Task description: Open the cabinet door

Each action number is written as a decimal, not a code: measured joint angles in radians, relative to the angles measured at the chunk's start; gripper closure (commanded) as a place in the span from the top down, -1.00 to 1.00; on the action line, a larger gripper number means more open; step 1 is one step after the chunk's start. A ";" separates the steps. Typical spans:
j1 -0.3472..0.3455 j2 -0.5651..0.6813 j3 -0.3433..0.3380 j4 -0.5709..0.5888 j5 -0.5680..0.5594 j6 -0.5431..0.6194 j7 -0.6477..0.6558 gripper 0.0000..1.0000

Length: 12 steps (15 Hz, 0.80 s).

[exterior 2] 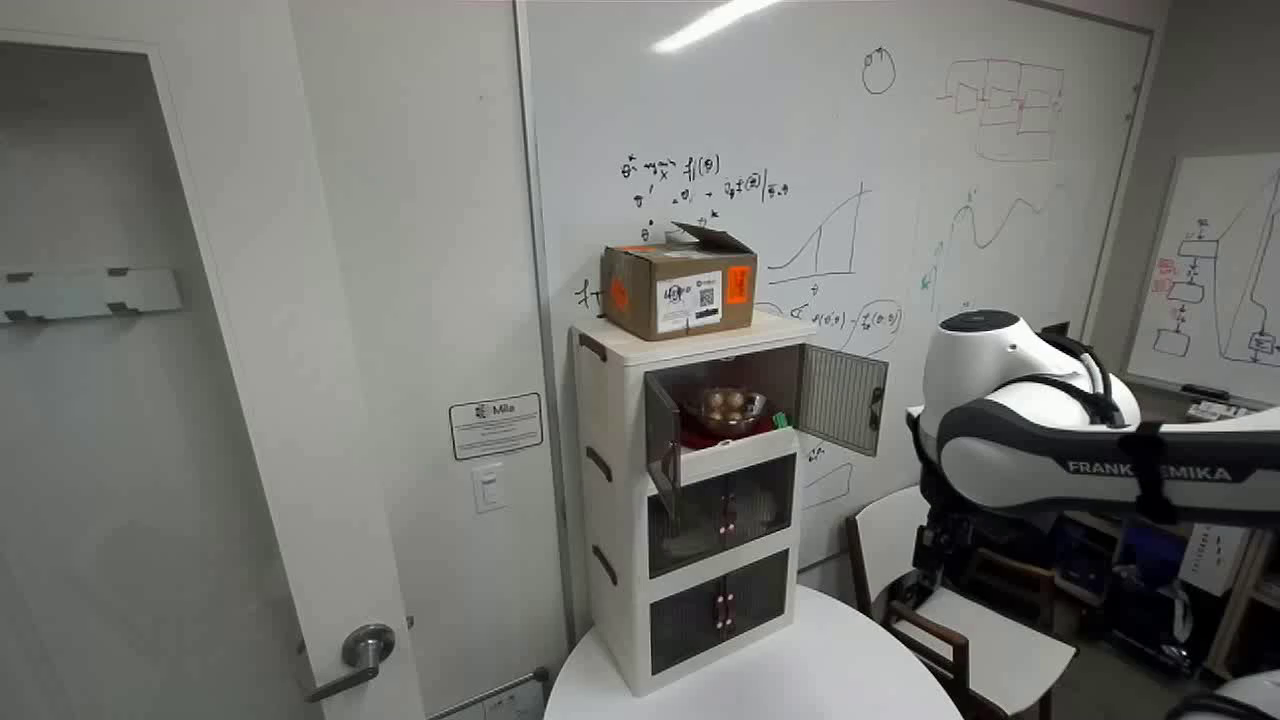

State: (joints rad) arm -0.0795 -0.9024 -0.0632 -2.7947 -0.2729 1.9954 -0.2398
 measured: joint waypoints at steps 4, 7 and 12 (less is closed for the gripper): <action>0.000 0.013 0.000 -0.032 0.000 -0.006 0.000 1.00; 0.000 0.016 0.000 -0.032 0.000 -0.006 0.000 1.00; 0.000 0.016 0.000 -0.032 0.000 -0.006 0.000 1.00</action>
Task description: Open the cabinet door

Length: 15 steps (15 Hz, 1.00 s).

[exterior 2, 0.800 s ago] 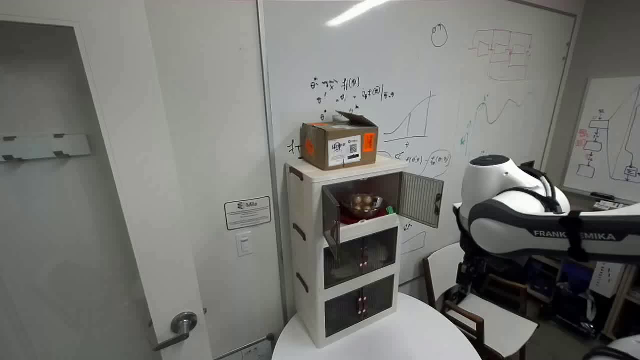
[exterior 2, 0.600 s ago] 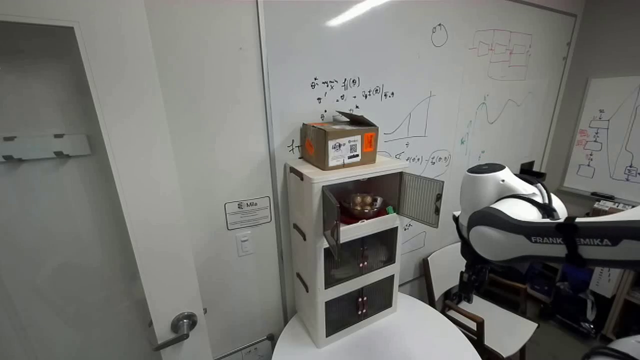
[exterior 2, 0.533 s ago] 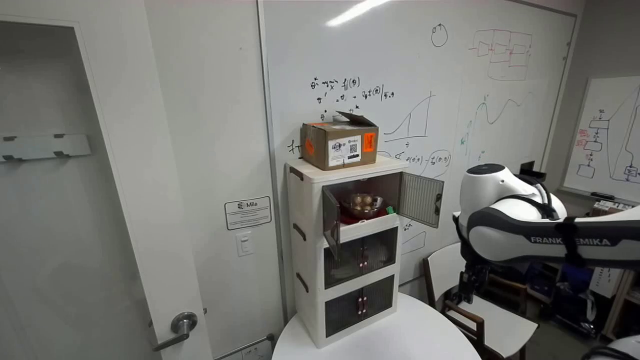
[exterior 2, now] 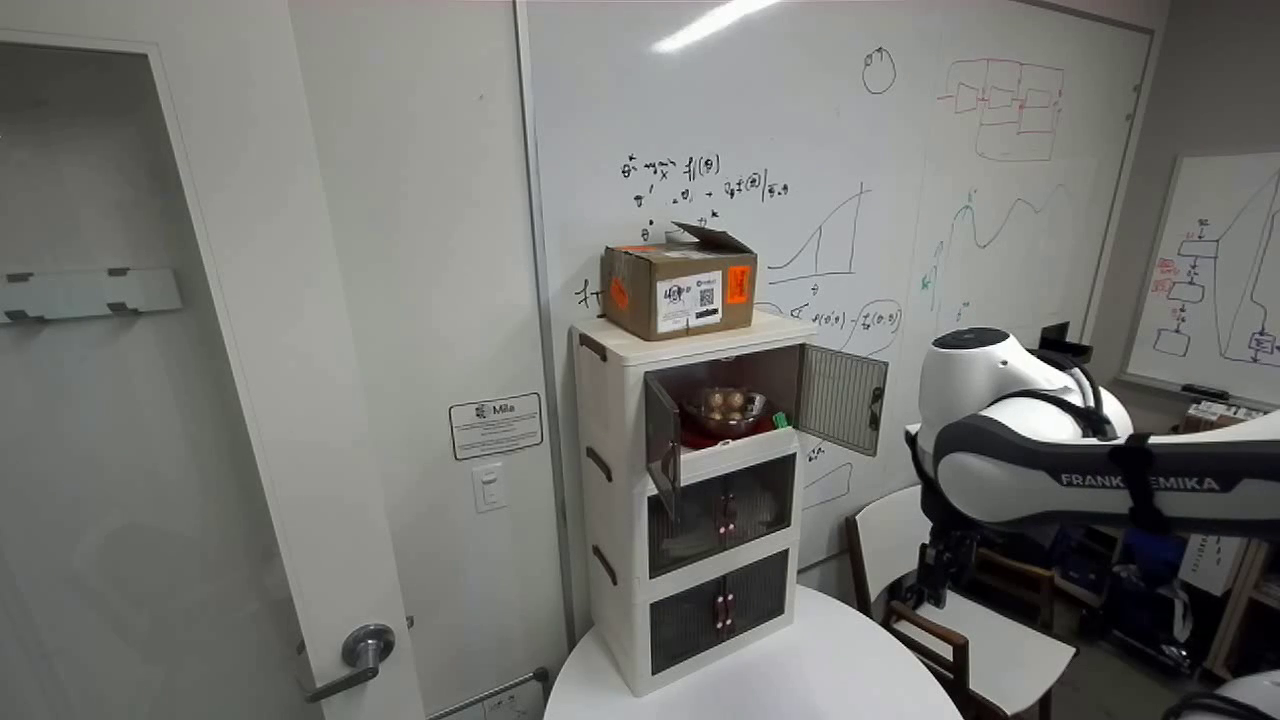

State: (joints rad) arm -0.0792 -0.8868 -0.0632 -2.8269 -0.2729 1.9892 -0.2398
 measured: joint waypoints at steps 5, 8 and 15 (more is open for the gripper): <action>0.005 0.008 0.002 0.022 -0.002 -0.003 0.000 1.00; 0.013 0.023 0.014 0.035 -0.002 -0.002 0.002 1.00; 0.037 0.095 0.052 0.069 -0.005 0.038 0.015 1.00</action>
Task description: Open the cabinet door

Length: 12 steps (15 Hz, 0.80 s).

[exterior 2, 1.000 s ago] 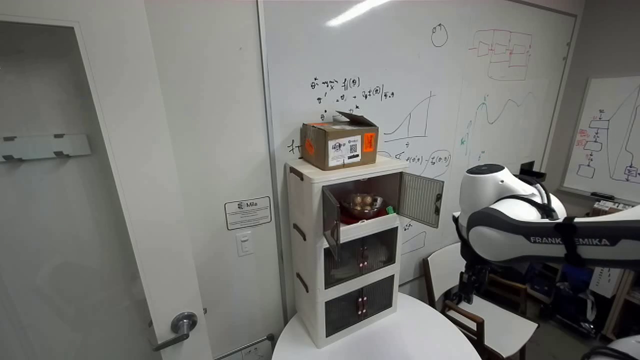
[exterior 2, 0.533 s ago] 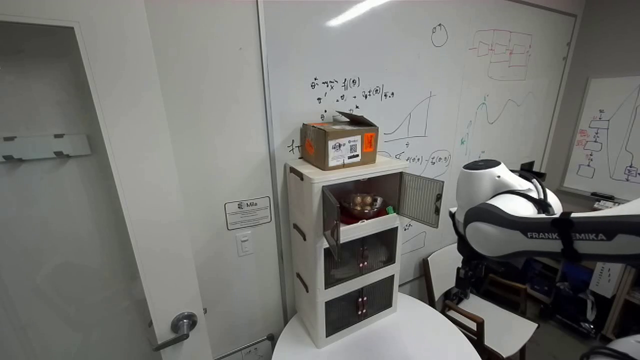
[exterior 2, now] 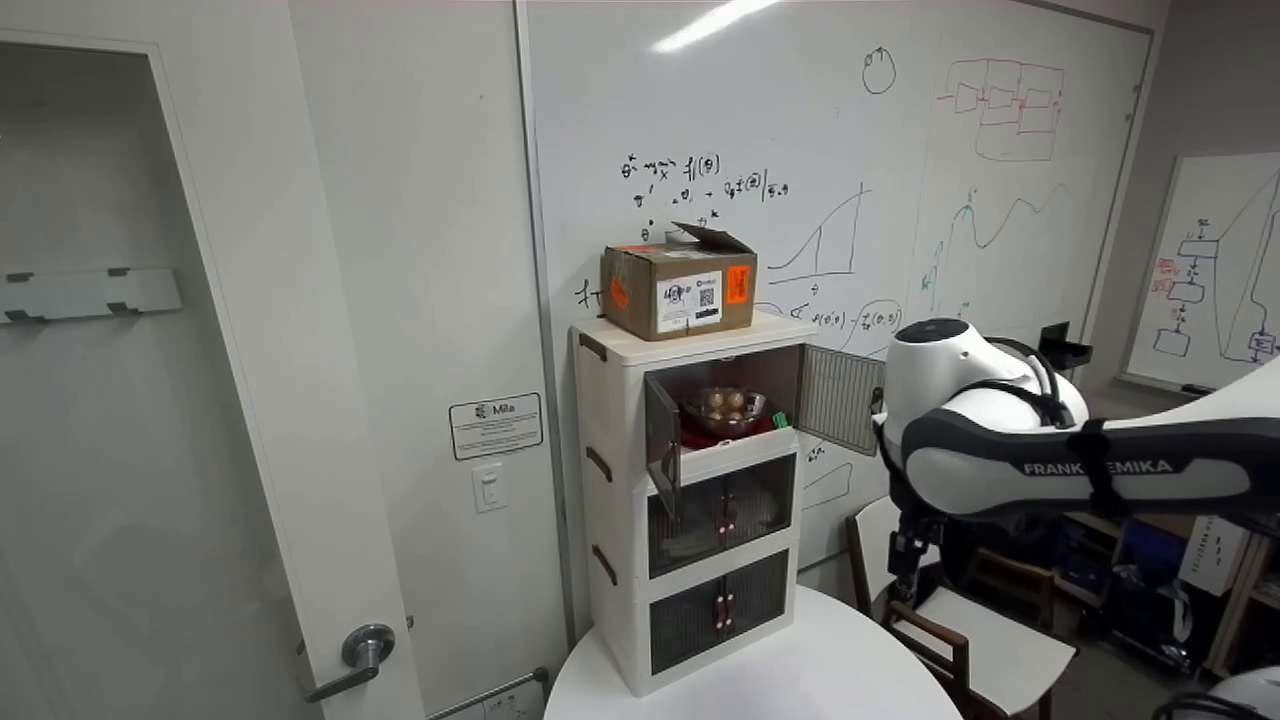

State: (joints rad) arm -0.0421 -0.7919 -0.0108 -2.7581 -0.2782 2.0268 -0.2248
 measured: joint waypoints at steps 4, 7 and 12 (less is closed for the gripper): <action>-0.001 0.065 0.036 0.007 -0.031 0.064 0.050 1.00; -0.033 0.139 0.084 0.008 -0.125 0.145 0.189 1.00; -0.175 0.315 0.227 0.012 -0.372 0.222 0.548 1.00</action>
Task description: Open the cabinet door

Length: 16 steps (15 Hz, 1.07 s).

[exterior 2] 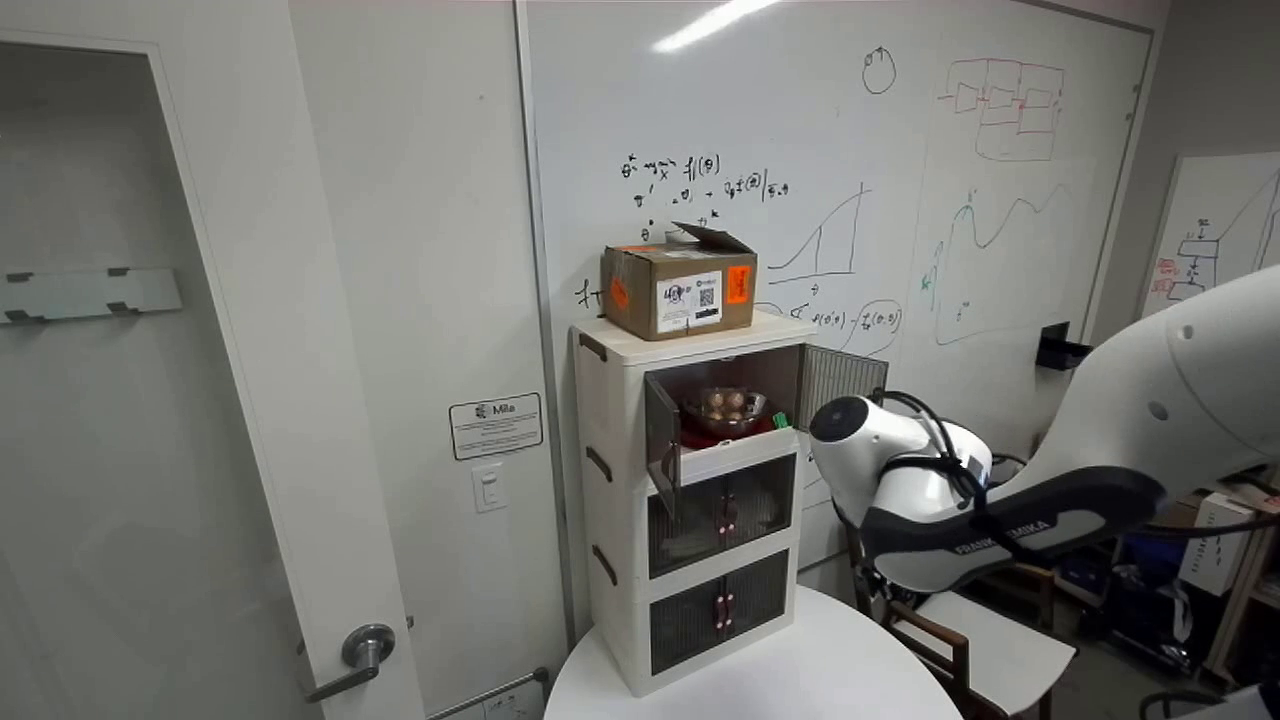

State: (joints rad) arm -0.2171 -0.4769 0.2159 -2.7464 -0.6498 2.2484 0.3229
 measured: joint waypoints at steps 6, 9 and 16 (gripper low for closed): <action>-0.079 0.225 0.156 0.032 -0.424 -0.111 0.449 1.00; 0.025 0.353 0.116 0.055 -0.592 -0.291 0.611 1.00; 0.179 0.589 0.011 0.145 -0.652 -0.486 0.757 1.00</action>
State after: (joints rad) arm -0.0376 0.1118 0.2265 -2.6012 -1.3015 1.7628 1.0798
